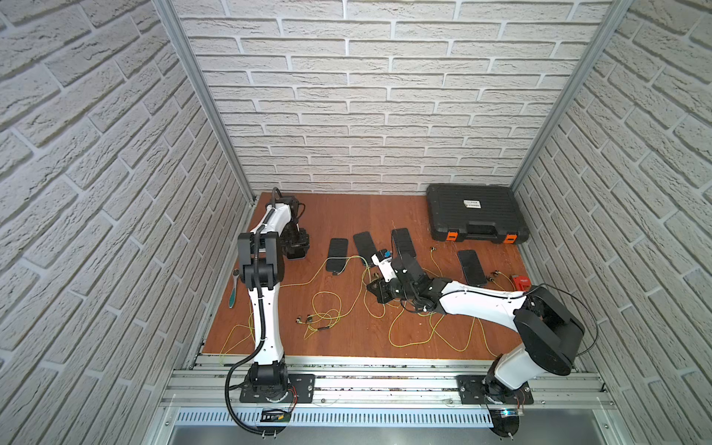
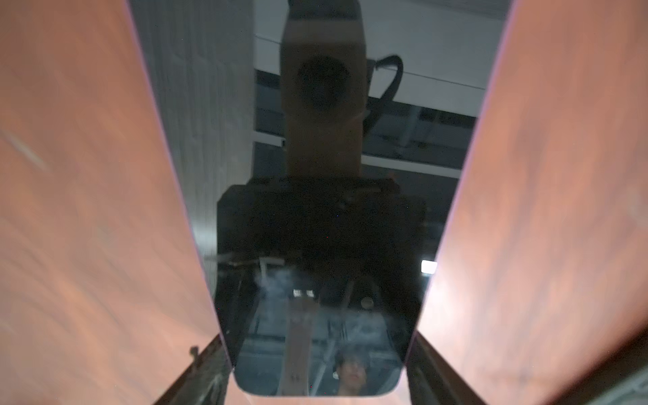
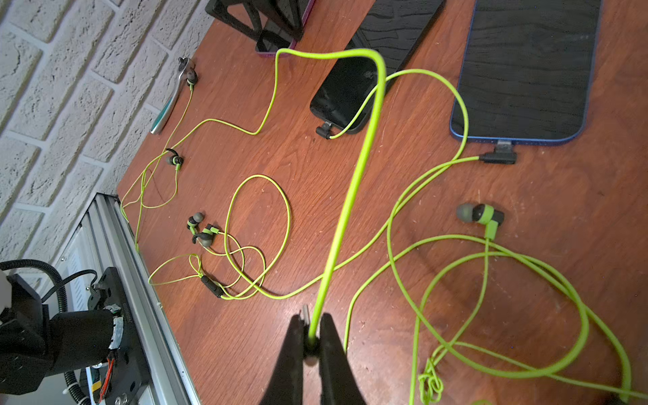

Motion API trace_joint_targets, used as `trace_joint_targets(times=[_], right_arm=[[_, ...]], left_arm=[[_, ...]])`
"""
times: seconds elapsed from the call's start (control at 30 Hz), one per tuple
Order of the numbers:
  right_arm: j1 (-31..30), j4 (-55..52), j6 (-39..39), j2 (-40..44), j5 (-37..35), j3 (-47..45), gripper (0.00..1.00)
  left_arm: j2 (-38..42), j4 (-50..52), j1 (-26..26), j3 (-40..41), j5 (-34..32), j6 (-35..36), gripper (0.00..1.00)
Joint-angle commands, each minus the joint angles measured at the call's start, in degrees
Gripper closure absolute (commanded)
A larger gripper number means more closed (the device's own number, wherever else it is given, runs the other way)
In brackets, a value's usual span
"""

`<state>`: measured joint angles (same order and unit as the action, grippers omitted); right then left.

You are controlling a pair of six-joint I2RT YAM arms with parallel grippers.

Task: Plug wired earphones into phones
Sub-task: Pick up the phone at the center of the board.

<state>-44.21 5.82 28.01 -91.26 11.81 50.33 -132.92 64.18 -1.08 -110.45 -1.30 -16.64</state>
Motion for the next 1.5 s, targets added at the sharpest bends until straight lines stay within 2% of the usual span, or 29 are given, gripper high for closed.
trace_joint_targets(times=[0.0, 0.17, 0.3, 0.43, 0.73, 0.93, 1.07, 1.2, 1.37, 1.47], right_arm=[[-0.1, 1.1, -0.9, 1.4, 0.0, -0.3, 0.94], [-0.1, 0.3, -1.8, 1.3, 0.3, 0.3, 0.94], [-0.1, 0.5, -1.5, 2.1, -0.9, -0.8, 0.94], [-0.1, 0.8, -1.0, 2.4, -1.1, -1.4, 0.94], [-0.1, -0.4, -2.2, 2.3, -1.0, -0.3, 0.94], [-0.1, 0.4, -2.3, 1.8, -1.1, 0.5, 0.94], [0.0, -0.8, -2.9, 1.5, 0.3, 2.3, 0.94], [0.1, -2.3, -3.9, 1.0, 2.7, 6.1, 0.94], [0.6, -2.8, -4.2, 0.1, 4.7, 9.0, 0.94], [1.1, -4.4, -5.1, -0.8, 6.7, 11.2, 0.94]], left_arm=[[1.2, -1.1, -1.9, 5.3, -0.9, -2.7, 0.24], [-5.1, 4.5, -1.8, -4.2, -2.0, -0.8, 0.04], [-9.8, 7.0, -1.9, -10.7, -2.3, 0.4, 0.02], [-11.2, 7.4, -2.1, -11.8, -1.0, 0.3, 0.08], [-11.7, 8.1, -2.5, -10.2, -2.8, 0.3, 0.33], [-11.0, 10.1, -3.4, -9.6, -3.8, -0.2, 0.41], [-5.1, 8.6, -3.5, -6.7, -1.6, -4.7, 0.48], [5.3, 3.7, -3.9, 1.3, 5.1, -11.0, 0.52], [17.0, 4.8, -2.1, 4.7, 1.0, -12.6, 0.55], [23.0, 5.4, 0.0, 4.8, 2.3, -13.3, 0.59]])
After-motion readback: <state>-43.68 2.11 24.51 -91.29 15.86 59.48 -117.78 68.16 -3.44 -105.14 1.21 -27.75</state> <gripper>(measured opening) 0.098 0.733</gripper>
